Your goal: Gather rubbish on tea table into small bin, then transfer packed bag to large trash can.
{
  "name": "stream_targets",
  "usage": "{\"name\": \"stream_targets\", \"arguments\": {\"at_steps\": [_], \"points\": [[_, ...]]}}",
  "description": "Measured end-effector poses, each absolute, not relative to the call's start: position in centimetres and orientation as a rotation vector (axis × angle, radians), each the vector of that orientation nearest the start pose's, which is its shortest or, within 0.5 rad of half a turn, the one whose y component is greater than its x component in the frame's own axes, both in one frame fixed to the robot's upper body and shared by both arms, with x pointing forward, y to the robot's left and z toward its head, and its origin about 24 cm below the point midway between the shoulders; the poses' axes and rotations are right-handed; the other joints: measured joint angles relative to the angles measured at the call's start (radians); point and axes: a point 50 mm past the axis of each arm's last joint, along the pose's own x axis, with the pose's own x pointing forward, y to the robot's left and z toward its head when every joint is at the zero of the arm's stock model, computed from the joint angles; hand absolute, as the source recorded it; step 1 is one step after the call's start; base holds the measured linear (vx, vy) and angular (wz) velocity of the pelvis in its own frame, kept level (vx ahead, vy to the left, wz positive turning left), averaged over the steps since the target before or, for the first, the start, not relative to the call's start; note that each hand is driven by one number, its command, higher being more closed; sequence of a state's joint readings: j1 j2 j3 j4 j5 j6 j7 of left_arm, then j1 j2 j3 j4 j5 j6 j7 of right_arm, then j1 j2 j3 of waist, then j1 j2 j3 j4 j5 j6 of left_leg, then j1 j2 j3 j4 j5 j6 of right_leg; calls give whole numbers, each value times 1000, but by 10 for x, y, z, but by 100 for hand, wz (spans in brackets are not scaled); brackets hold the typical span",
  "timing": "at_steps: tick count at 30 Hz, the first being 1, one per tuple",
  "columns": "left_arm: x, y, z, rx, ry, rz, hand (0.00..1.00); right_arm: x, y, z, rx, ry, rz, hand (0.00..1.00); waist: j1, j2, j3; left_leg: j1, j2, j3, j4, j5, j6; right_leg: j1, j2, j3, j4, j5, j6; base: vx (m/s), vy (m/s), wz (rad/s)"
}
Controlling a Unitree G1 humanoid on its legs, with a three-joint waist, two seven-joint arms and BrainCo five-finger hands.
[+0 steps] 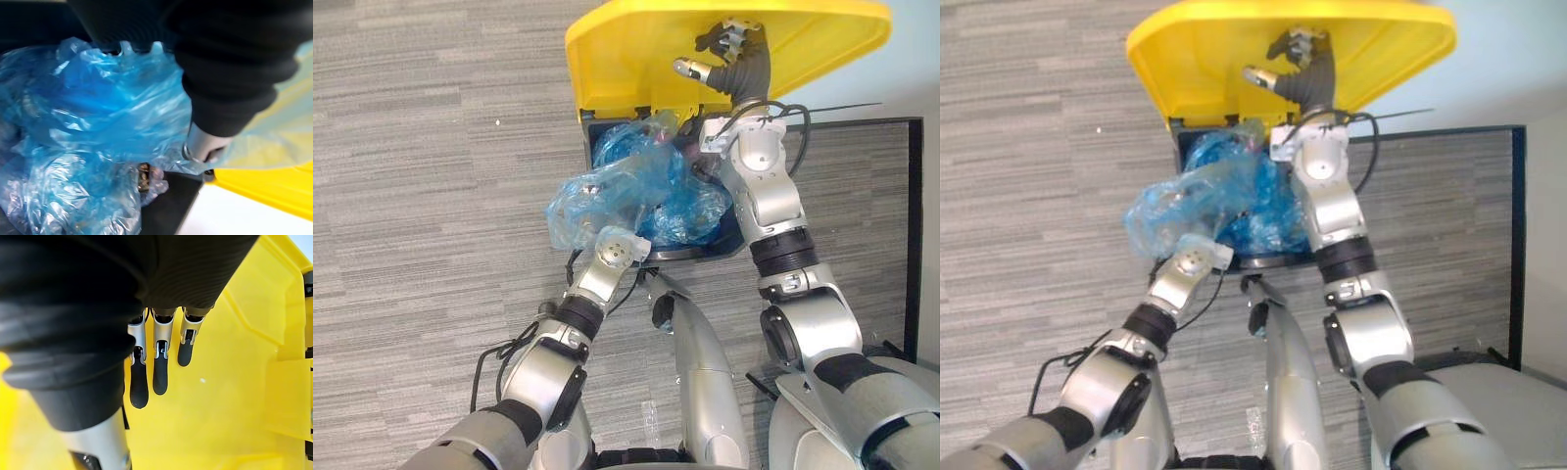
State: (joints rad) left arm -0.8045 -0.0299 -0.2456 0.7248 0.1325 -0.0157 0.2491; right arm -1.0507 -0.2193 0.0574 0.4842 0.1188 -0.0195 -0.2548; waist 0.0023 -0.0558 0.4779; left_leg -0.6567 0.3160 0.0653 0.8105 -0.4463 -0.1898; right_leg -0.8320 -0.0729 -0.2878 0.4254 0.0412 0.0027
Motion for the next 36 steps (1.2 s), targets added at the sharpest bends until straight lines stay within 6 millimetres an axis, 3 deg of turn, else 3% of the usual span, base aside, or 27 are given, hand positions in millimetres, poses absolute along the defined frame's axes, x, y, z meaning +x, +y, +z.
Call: {"name": "stream_targets", "arguments": {"at_steps": [2,3,8,12,14,20,26,32,36], "points": [[370,40,118,344,-151,-166,0,385,-119,271,-85,-559,-48,0,2,0,0,17,0,2,-5,1,1,18,1,0,-9,0,0,-46,-21,5],[363,40,116,347,-177,-198,0,386,-127,247,-101,-496,-54,0,9,3,-22,52,-13,4,-31,12,4,45,-8,0,-12,0,1,-34,-25,11],[358,40,113,339,-191,-212,0,386,-133,237,-122,-469,-66,0,14,4,-36,72,-17,4,-36,13,6,65,-15,-1,-12,-3,2,-29,-12,4],[341,59,91,320,-159,-218,0,384,-143,199,-172,-367,-78,0,29,6,-37,148,-28,8,-80,29,4,124,-22,-2,-11,-14,4,-4,-14,7],[331,72,80,300,-135,-210,0,382,-151,183,-203,-324,-97,0,38,19,-47,173,-34,5,-96,29,14,151,-29,-9,-12,-26,-1,-26,-18,15],[319,88,64,274,-99,-199,0,382,-155,163,-213,-251,-91,0,63,34,-56,193,-60,-2,-139,52,28,161,-52,-13,-12,-33,10,-34,-23,13],[288,130,15,162,85,-38,0,372,-171,130,-206,-157,-133,0,65,49,-66,249,-60,-26,-169,68,18,221,-55,-38,-9,-48,10,13,-16,12],[236,187,-68,75,477,221,0,349,-187,76,-239,-2,-164,0,101,66,-100,342,-64,-41,-190,66,26,301,-69,-55,26,-89,16,0,-4,10],[213,194,-94,71,632,256,0,342,-176,61,-231,38,-140,0,106,57,-128,375,-67,-33,-197,66,25,325,-70,-48,25,-94,23,-19,8,-6]]}}
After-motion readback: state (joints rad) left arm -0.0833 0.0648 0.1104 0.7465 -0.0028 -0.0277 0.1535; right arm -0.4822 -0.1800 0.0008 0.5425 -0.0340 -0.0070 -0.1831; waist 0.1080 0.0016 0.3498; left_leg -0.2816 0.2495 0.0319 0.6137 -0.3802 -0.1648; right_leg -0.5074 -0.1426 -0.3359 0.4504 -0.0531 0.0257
